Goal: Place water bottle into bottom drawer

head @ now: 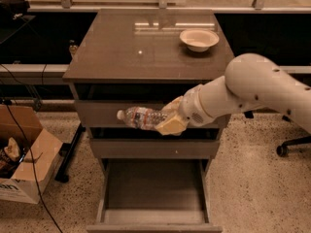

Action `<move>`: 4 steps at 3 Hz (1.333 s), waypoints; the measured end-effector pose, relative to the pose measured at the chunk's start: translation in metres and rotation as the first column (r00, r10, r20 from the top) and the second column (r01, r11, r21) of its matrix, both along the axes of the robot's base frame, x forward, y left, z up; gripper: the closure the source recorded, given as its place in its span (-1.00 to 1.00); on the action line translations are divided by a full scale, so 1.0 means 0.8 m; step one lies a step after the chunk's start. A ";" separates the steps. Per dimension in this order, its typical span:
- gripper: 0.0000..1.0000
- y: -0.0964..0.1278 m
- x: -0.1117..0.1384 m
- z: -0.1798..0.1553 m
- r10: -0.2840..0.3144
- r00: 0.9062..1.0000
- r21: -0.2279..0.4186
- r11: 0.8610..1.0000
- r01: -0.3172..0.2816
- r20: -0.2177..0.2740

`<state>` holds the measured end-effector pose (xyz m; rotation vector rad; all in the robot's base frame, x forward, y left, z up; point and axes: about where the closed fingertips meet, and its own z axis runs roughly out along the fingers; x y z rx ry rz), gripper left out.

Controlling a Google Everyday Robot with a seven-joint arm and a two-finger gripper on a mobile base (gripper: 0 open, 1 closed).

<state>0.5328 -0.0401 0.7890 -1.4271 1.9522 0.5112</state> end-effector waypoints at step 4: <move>1.00 0.015 0.057 -0.193 -0.034 0.980 0.141 0.988 0.063 -0.199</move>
Offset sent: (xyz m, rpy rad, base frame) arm 0.0793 0.0008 -0.2102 0.3027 0.2192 -0.1075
